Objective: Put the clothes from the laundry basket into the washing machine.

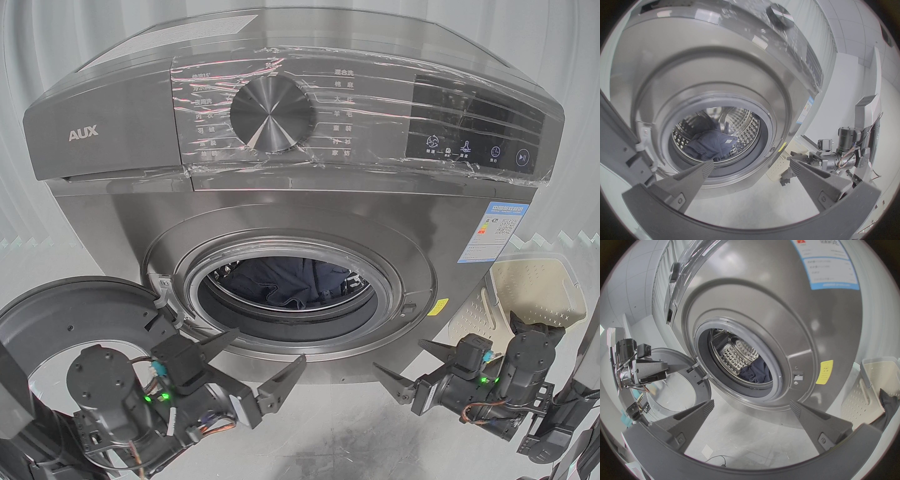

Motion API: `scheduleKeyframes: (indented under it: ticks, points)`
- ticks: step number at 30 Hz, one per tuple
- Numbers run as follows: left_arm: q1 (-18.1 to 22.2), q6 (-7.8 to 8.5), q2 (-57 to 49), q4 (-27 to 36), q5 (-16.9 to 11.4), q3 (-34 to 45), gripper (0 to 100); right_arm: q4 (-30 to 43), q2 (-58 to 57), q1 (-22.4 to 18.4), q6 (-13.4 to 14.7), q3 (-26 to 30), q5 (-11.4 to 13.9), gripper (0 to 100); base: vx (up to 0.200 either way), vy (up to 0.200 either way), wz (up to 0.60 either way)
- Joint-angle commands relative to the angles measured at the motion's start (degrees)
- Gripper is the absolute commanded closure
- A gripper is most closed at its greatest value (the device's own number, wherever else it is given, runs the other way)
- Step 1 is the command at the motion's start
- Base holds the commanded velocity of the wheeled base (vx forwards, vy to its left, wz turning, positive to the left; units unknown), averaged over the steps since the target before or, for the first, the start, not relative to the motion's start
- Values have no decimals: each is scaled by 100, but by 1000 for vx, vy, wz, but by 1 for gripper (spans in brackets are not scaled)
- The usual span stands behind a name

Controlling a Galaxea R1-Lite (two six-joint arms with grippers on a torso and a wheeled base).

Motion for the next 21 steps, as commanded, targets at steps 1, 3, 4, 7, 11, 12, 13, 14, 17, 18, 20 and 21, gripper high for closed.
scheduleKeyframes:
  ticks: [1, 3, 4, 7, 11, 12, 13, 14, 17, 18, 20, 21]
  points:
    - [11, 8, -904, 16, 36, 504, 0, -3, -700, -338, -58, 393, -12, 0, 0, 0, 0]
    - [38, 69, -1010, -19, 36, 574, 0, 6, -893, -400, -85, 472, -12, 0, 0, 0, 0]
    - [82, 87, -1071, -19, 36, 618, 0, 6, -1016, -426, -111, 533, -12, 0, 0, 0, 0]
    - [205, 140, -1185, -19, 36, 724, 0, 6, -1359, -567, -216, 700, -21, 0, -133, 0, 0]
    - [486, 272, -1229, -46, 10, 882, 0, 32, -1622, -830, -234, 770, -21, 0, -200, 0, 0]
    - [539, 307, -1264, -46, 10, 908, 0, 50, -1666, -883, -243, 770, -21, 0, -200, 0, 0]
    - [635, 403, -1317, -46, 10, 952, 0, 103, -1745, -936, -296, 770, -21, 0, -200, 0, 0]
    - [679, 456, -1352, -46, 10, 970, 0, 129, -1798, -962, -322, 770, -21, 0, -200, 0, 0]
    - [855, 852, -1792, -2, -60, 1102, 0, 454, -2238, -1173, -559, 770, -21, 0, -200, 0, 0]
    - [882, 896, -1915, 60, -60, 1110, 0, 604, -2378, -1208, -612, 770, -21, 0, -200, 0, 0]
    - [925, 922, -2047, 112, -52, 1154, 0, 1017, -2660, -1208, -647, 770, -21, 0, -200, 0, 0]
    - [952, 931, -2082, 121, -52, 1181, 0, 1157, -2747, -1208, -647, 770, -21, 0, -200, 0, 0]
